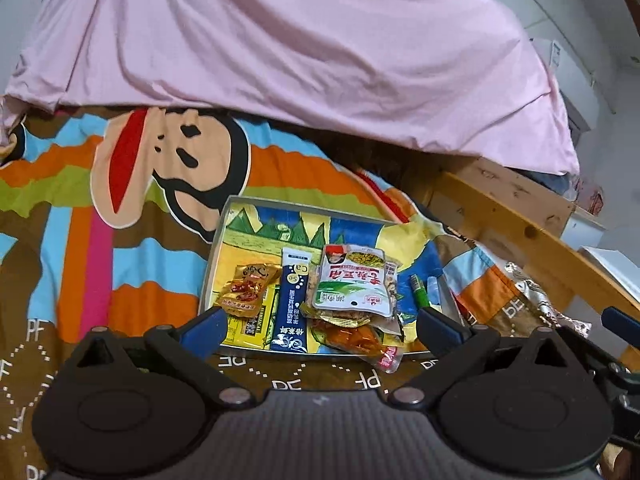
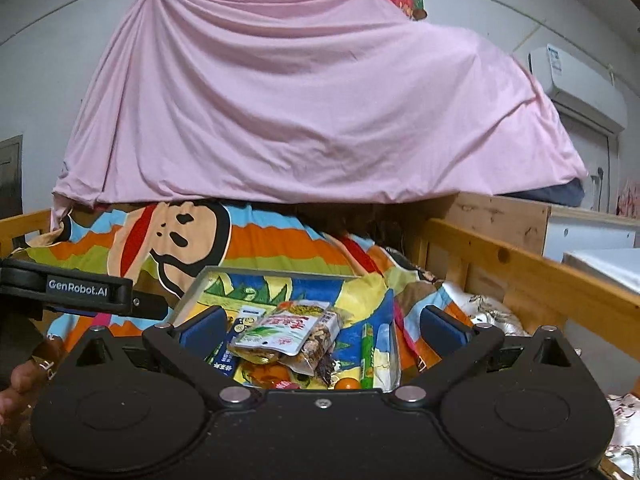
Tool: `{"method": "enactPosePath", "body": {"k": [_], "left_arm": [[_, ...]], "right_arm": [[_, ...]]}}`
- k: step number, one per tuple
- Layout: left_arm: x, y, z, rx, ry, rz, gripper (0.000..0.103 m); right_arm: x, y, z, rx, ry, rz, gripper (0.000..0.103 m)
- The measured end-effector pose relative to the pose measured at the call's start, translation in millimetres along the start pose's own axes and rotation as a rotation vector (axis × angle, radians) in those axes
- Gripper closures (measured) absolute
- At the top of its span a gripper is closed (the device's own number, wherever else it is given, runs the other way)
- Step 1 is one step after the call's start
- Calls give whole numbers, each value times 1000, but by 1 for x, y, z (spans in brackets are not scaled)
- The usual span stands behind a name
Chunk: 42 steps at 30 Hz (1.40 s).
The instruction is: Organize snacks
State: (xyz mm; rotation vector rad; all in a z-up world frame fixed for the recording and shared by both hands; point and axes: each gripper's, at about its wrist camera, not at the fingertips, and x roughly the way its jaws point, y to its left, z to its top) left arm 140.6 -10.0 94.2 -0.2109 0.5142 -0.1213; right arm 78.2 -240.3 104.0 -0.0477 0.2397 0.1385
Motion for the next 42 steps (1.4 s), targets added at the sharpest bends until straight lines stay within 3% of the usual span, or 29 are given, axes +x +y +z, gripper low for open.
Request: {"method": "enactPosePath", "body": {"k": [7,18,27,42], "left_arm": [[-23,0,-9,3,-41,-10,1],[-55,2,-31,13,-101,36,1],[-72,5,-56,40,-93,88,1],[-82,8,-69,59,-60,128,1]], "right_arm": [[-19,5,2,19,-25,-32,1],[-44,-1,-5,59,-28,-83,1],[-65,-2,-19,83,-13,-101,1],[-89,0,-47,90,37,-90,1]]}}
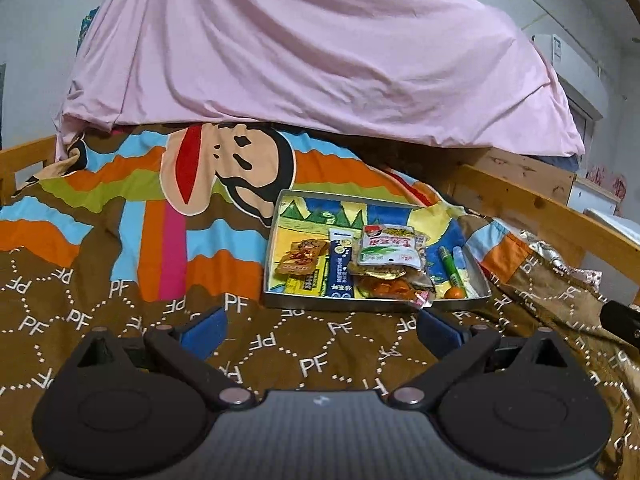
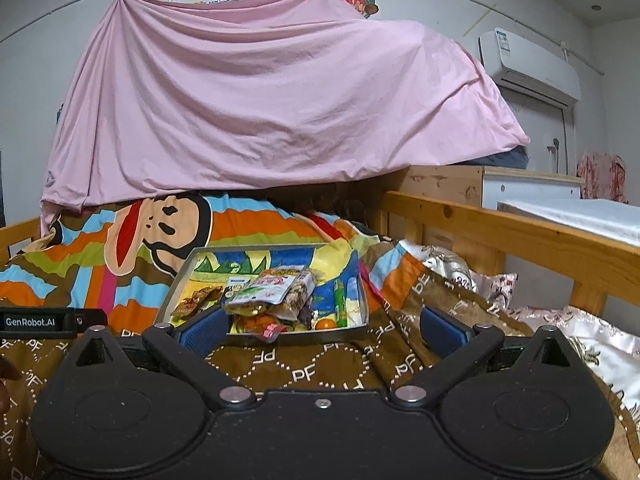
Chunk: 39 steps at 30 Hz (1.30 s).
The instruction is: Organize snacks
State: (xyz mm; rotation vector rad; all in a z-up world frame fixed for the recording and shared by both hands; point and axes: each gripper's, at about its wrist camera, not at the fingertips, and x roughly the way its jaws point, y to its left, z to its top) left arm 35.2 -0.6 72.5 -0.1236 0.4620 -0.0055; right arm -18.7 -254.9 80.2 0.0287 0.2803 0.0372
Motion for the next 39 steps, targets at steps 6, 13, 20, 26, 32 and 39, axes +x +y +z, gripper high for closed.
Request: {"method": "enactPosePath", "body": {"k": [6,13,20,26,32,39], "left_arm": [[2,0,-6,16,41,17,1],[8,2,-20,39,98,38,0],[9,6,-30,21,104,82,1],[16,3,-38,63,146,120,1],[21,5,-43,62,179,120,1],[26,7,-53,63,230,120,1]], "right_arm": [[0,-1,-7,12,24,13,1],[6,1,-23,8,74,35,1],[15,5,-41,6,125,58,1],[26,12,-56,12,196,91,1],[28,19,-62,-8,214,111,1],[47,23,-58,-83,249,151,1]]}}
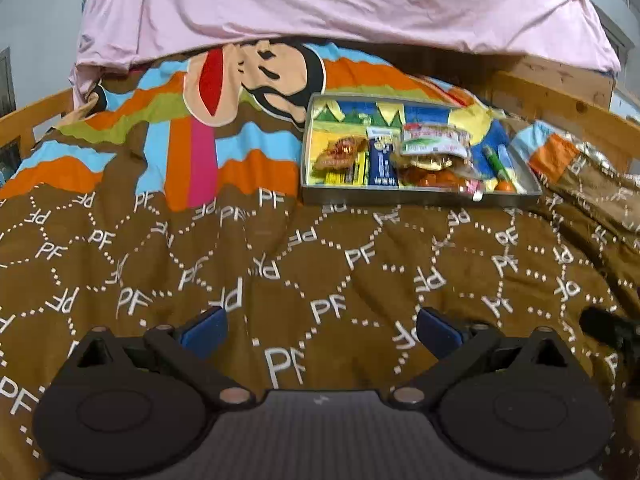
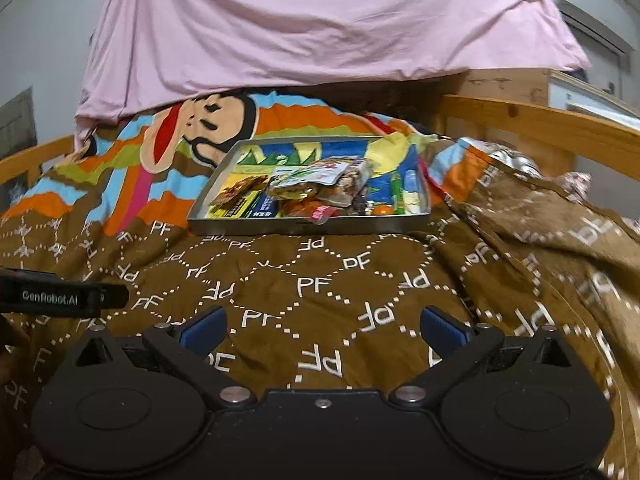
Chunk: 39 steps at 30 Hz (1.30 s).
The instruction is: Organize snacks
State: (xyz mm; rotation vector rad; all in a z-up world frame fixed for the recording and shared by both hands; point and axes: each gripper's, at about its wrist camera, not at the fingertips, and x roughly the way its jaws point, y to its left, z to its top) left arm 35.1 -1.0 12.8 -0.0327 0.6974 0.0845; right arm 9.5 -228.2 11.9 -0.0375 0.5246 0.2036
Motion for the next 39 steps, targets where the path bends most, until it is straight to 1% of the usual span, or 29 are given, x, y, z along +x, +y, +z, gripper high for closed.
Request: {"method": "enactPosePath", "body": {"k": [3,5,7,9,13,20,25,35,39], "left_arm": [[3,-3,0,8,10,1,1],[2,-4,-1,12,7,6,1],[2,-5,-1,13,9,17,1],[3,-5,-1,15,16,23,1],[6,-8,-2,12,27,27,1],[10,-17,-6,48,40,32,1],[11,-19,-6,56,41,32,1],[8,-15,-5,36,28,31,1],[8,-13,-5,20,36,29,1]], "right_arm": [[7,1,8,-17,-15,1,1],[13,2,8,12,-22,-9,1],[15,2,5,46,-20,-15,1],[15,1,1,68,-13,1,1],[13,0,-4,55,-20,6,1],[15,-10,-7,93,-14,-13,1],[18,-14,-9,112,1,-16,1],[17,-7,-12,79,5,-12,1],[17,-5,-12,72,2,-14,1]]}}
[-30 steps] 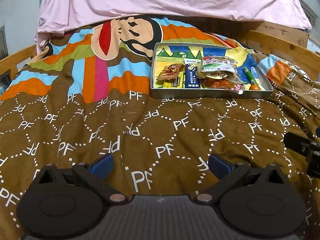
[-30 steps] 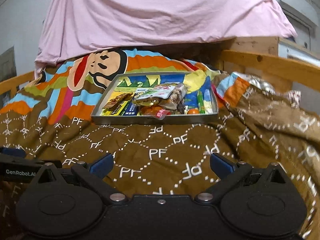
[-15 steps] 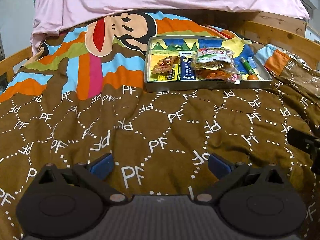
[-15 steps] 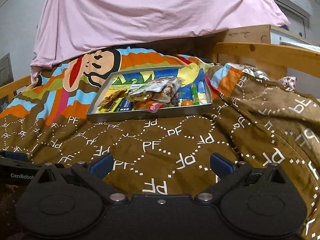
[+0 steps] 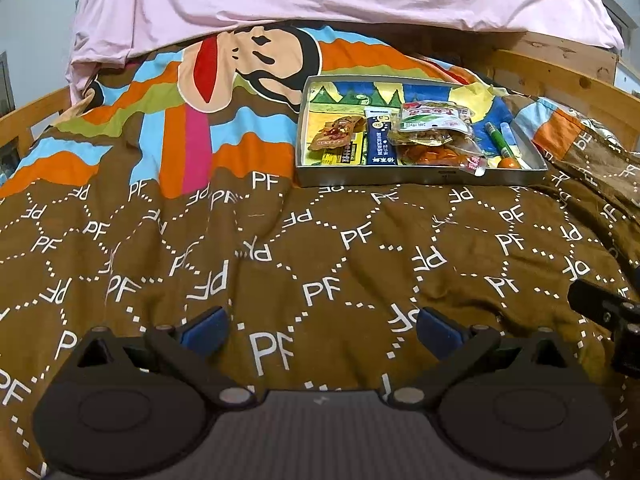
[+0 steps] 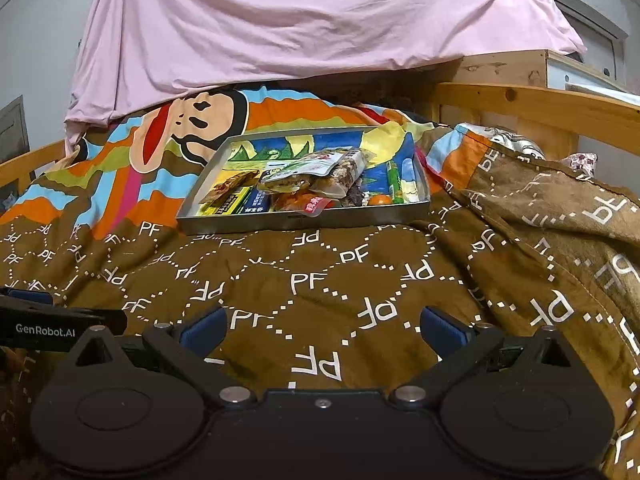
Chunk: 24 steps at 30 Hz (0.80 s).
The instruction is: Organize snacks
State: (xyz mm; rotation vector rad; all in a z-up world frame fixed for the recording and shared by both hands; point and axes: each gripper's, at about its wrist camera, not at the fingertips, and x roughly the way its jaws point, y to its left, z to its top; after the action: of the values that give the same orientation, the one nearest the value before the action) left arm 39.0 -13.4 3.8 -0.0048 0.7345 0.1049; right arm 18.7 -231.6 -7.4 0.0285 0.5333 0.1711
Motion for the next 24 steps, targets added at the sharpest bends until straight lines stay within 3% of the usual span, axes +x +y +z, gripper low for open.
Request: {"method": "enactPosePath", "body": {"k": [24], "left_arm": [[0,1,-2,-18,10,-11,1]], "right_arm": [[2,0,-1,-10,7,6,1]]}}
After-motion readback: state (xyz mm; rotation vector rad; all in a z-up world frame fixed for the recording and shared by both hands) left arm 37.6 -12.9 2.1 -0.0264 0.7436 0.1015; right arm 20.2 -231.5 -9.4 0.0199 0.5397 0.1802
